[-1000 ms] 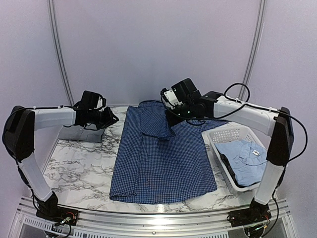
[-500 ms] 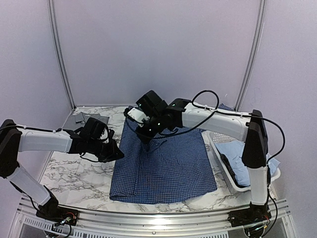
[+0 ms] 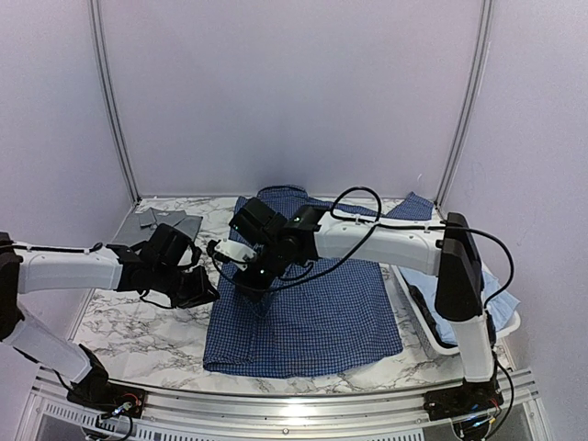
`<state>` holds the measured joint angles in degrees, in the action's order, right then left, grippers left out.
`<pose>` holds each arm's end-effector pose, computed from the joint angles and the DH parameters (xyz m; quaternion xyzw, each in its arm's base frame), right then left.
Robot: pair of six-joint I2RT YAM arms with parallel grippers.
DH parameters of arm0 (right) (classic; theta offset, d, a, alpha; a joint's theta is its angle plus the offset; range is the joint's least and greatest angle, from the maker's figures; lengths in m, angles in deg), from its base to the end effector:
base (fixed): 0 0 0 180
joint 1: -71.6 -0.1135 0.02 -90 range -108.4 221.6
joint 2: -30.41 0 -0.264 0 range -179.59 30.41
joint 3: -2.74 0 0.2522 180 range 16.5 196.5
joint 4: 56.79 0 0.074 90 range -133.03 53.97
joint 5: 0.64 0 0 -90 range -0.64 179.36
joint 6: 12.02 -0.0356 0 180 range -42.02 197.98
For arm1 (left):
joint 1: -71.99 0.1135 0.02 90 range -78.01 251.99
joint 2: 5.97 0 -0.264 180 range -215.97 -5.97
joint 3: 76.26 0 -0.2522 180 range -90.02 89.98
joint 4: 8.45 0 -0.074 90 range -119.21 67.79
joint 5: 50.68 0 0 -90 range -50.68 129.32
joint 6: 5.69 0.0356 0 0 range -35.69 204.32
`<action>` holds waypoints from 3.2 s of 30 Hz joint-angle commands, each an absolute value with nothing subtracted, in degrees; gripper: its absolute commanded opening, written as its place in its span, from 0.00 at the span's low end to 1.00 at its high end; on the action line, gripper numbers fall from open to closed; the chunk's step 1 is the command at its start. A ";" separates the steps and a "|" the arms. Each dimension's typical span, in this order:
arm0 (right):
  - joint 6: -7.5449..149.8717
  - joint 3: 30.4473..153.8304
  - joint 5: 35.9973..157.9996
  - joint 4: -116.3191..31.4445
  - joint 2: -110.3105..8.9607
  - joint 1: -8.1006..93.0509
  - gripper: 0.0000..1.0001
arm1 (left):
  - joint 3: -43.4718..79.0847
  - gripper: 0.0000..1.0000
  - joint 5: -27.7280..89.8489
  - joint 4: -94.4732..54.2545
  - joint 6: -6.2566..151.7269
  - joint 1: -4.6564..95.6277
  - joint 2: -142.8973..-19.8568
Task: Fold and stack the long sleeve shirts
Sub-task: Fold the sleeve of the 1/3-folded shirt, then smooth out the 1/3-folded shirt at the center of the board, then move the 1/3-folded shirt to the center of the board.
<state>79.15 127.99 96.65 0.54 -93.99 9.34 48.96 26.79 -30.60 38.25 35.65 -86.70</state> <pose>0.2202 0.4284 0.2439 -0.5179 0.8033 0.1987 0.2169 0.2184 -0.1703 0.1827 -0.0398 0.9283 -0.3108 0.2003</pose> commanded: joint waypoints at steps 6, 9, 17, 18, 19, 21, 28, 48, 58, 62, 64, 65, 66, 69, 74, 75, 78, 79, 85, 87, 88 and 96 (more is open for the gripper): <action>71.35 129.24 105.35 -0.95 -96.80 8.50 0.01 | 48.28 0.15 32.46 -35.52 38.70 35.77 -83.41; 70.92 129.63 107.14 -0.67 -97.92 8.43 0.01 | 48.44 0.15 32.83 -35.74 38.89 35.85 -83.15; 69.02 128.26 108.61 -2.31 -98.51 8.15 0.03 | 48.20 0.15 32.69 -35.92 39.55 36.11 -83.69; 68.82 128.14 108.80 -2.49 -98.64 8.15 0.03 | 48.17 0.15 32.65 -35.92 39.61 36.12 -83.83; 68.68 128.13 108.94 -2.51 -98.70 8.15 0.03 | 48.12 0.15 32.64 -35.92 39.77 36.13 -83.91; 68.42 127.98 109.07 -2.59 -98.96 8.08 0.06 | 48.20 0.16 32.70 -35.92 39.92 36.21 -83.99; 68.27 126.80 108.81 -4.24 -96.38 8.07 0.35 | 48.15 0.22 33.16 -35.92 40.60 36.56 -84.17; 63.17 114.74 105.86 -14.55 -92.77 10.05 0.19 | 45.50 0.43 33.13 -34.71 44.82 38.20 -92.22; 60.44 109.27 103.87 -18.87 -93.49 9.31 0.16 | 37.15 0.44 32.82 -30.93 47.48 42.79 -100.72; 59.66 106.45 103.15 -20.20 -92.24 9.29 0.15 | 30.41 0.49 34.61 -30.39 49.94 43.89 -105.06; 59.23 105.21 102.16 -20.88 -90.85 9.35 0.16 | 26.67 0.51 35.76 -30.58 51.46 44.15 -108.31; 59.06 104.74 101.45 -21.10 -90.09 9.44 0.16 | 24.82 0.52 36.26 -30.83 52.11 44.33 -110.02; 58.89 104.26 100.80 -21.26 -89.23 9.59 0.17 | 23.04 0.52 37.07 -31.33 52.53 44.46 -112.44; 58.03 102.66 99.00 -22.21 -86.57 10.41 0.19 | 18.11 0.52 38.55 -32.49 53.46 44.82 -117.57; 57.19 99.58 97.41 -23.66 -82.06 12.27 0.22 | 10.81 0.51 39.70 -34.80 55.18 44.91 -124.31; 57.15 99.04 97.10 -23.81 -81.34 12.60 0.22 | 9.73 0.50 40.58 -35.32 55.29 44.96 -125.13; 57.07 97.54 96.11 -23.94 -79.14 13.50 0.23 | 7.68 0.47 41.30 -36.19 55.18 45.00 -126.63; 57.02 97.02 95.86 -24.08 -78.34 13.84 0.23 | 6.97 0.45 41.50 -36.43 55.07 45.00 -127.09; 57.12 95.25 94.54 -23.94 -76.11 15.70 0.23 | 5.37 0.42 45.29 -39.65 53.69 45.00 -128.79; 57.23 94.77 93.97 -24.04 -75.48 16.34 0.24 | 5.22 0.43 45.19 -40.04 53.39 45.00 -129.60; 57.30 94.69 93.75 -23.98 -75.31 16.59 0.24 | 5.10 0.43 44.15 -40.05 53.38 45.00 -130.32; 57.83 94.16 91.84 -23.17 -74.31 17.78 0.24 | 5.59 0.26 42.36 -40.05 52.50 45.00 -130.92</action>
<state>57.84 94.57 93.89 -23.18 -77.12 17.17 5.38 42.96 -36.78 53.16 44.67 -128.77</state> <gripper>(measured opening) 0.243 0.334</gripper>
